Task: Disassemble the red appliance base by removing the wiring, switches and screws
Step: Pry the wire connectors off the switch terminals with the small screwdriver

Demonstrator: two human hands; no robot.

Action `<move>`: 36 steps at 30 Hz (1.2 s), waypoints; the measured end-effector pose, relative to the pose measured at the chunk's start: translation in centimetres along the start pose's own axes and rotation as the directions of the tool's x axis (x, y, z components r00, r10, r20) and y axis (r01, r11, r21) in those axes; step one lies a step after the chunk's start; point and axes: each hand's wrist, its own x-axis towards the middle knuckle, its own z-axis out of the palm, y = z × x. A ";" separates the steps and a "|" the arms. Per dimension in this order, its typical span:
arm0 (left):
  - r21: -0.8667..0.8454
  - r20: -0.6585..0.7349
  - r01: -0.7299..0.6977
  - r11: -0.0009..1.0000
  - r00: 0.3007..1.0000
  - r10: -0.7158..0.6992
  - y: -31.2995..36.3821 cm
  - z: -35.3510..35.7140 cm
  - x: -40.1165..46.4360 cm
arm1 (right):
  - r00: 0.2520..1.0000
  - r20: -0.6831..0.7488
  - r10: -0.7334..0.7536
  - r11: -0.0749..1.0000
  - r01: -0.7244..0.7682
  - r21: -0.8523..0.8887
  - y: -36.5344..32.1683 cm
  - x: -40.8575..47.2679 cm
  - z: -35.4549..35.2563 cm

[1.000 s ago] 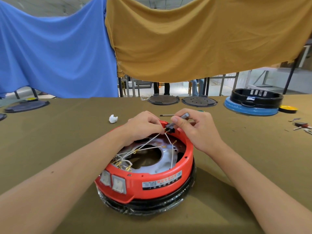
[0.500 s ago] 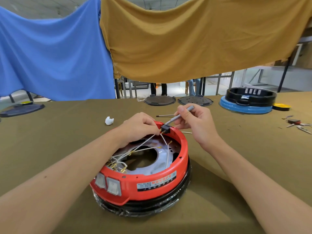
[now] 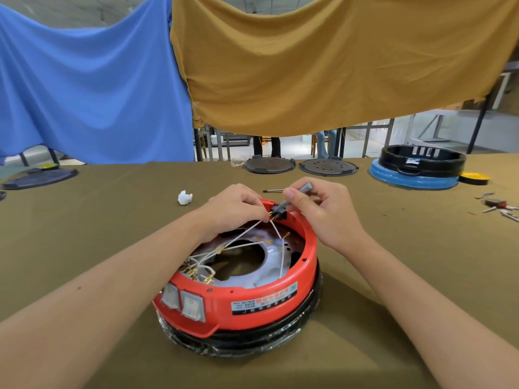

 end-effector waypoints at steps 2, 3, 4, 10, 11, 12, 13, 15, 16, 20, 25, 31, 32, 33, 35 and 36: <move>0.014 -0.005 -0.004 1.000 1.000 0.004 0.0 0.0 0.0 | 0.998 -0.014 0.054 0.996 -0.053 0.071 0.3 0.2 -0.1; 0.015 -0.005 -0.005 1.000 1.000 0.005 0.0 0.0 0.0 | 0.997 -0.017 0.077 0.991 -0.075 0.108 0.4 0.3 -0.1; 0.014 -0.004 -0.004 1.000 1.000 0.004 0.0 0.0 0.0 | 0.995 -0.018 0.094 0.985 -0.091 0.146 0.5 0.3 -0.1; 0.013 0.011 0.018 1.000 1.000 -0.018 -0.1 0.0 0.2 | 0.996 -0.013 0.091 0.985 -0.088 0.148 0.4 0.4 -0.2; 0.011 0.010 0.018 1.000 1.000 -0.018 -0.2 0.0 0.2 | 0.998 -0.012 0.060 0.994 -0.059 0.094 0.4 0.3 -0.2; 0.008 0.010 0.016 1.000 1.000 -0.016 -0.2 0.0 0.2 | 1.000 -0.008 0.029 0.999 -0.029 0.044 0.3 0.3 -0.2; 0.004 0.009 0.013 1.000 1.000 -0.013 -0.2 0.0 0.2 | 1.000 -0.003 0.004 1.000 -0.004 0.009 0.2 0.2 -0.2; 0.000 0.010 0.003 1.000 1.000 -0.003 -0.1 0.0 0.1 | 1.000 0.006 -0.019 1.000 0.019 -0.008 0.2 0.0 0.0; -0.001 0.012 -0.002 1.000 1.000 0.002 -0.1 0.0 0.1 | 1.000 0.011 -0.018 1.000 0.018 -0.001 0.2 0.0 0.0; -0.007 0.016 -0.009 1.000 1.000 0.009 -0.1 0.0 0.1 | 0.999 0.002 0.051 0.994 -0.051 0.099 0.6 0.3 0.0; 0.008 0.017 -0.014 1.000 1.000 0.014 -0.4 -0.1 0.4 | 0.988 -0.003 0.157 0.958 -0.151 0.243 0.5 0.4 -0.1; 0.003 0.018 0.019 1.000 1.000 -0.019 -0.5 0.0 0.6 | 0.989 -0.029 0.146 0.960 -0.135 0.244 0.3 0.4 -0.1; 0.002 0.019 0.018 1.000 1.000 -0.018 -0.5 0.0 0.6 | 0.990 -0.040 0.135 0.965 -0.122 0.232 0.3 0.4 -0.1; 0.001 0.019 0.018 1.000 1.000 -0.018 -0.5 0.0 0.6 | 0.992 -0.042 0.119 0.973 -0.108 0.205 0.3 0.4 -0.2; -0.005 0.020 0.018 1.000 1.000 -0.018 -0.5 0.0 0.6 | 0.996 -0.033 0.084 0.988 -0.079 0.131 0.4 0.3 -0.1; -0.008 0.019 0.018 1.000 1.000 -0.017 -0.5 0.0 0.6 | 0.997 -0.031 0.072 0.992 -0.068 0.104 0.4 0.2 -0.1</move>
